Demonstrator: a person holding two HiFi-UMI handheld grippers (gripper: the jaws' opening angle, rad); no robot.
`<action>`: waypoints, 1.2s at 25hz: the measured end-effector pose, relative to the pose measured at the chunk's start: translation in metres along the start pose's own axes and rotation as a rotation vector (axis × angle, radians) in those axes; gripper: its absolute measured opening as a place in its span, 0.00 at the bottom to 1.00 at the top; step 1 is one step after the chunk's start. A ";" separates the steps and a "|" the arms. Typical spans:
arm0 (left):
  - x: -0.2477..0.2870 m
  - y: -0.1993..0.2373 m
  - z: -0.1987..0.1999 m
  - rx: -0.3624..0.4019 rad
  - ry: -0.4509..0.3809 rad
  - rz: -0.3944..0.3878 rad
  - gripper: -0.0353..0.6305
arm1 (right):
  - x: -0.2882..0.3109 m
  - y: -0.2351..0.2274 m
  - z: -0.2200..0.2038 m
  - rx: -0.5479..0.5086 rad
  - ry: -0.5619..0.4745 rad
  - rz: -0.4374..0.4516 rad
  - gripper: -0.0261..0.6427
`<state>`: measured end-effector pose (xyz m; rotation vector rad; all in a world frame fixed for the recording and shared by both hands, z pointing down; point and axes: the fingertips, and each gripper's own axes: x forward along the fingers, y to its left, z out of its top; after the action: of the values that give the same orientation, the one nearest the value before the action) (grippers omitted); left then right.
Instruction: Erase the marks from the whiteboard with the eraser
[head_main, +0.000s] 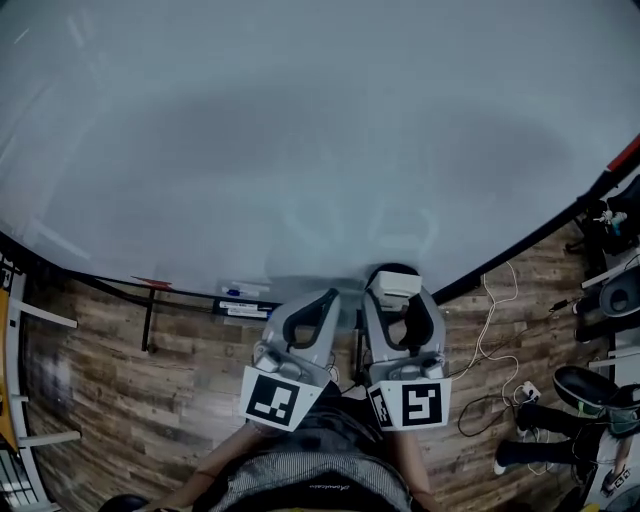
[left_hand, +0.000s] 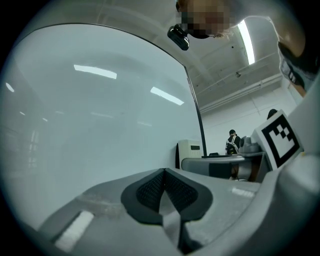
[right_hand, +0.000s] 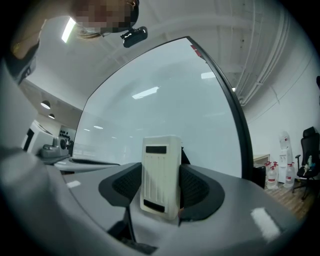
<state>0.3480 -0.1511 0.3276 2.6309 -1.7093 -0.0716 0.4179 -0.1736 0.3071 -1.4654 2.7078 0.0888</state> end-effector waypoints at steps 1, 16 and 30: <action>-0.003 0.005 0.000 -0.003 -0.001 -0.007 0.06 | 0.003 0.008 0.000 0.000 0.001 0.002 0.40; -0.035 0.094 -0.004 -0.023 0.015 -0.043 0.06 | 0.053 0.083 0.002 0.006 -0.011 -0.037 0.40; -0.089 0.161 -0.005 -0.030 -0.004 -0.059 0.06 | 0.091 0.176 -0.002 -0.015 -0.012 -0.007 0.40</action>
<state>0.1654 -0.1358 0.3402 2.6615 -1.6179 -0.1016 0.2212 -0.1539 0.3052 -1.4728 2.6989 0.1178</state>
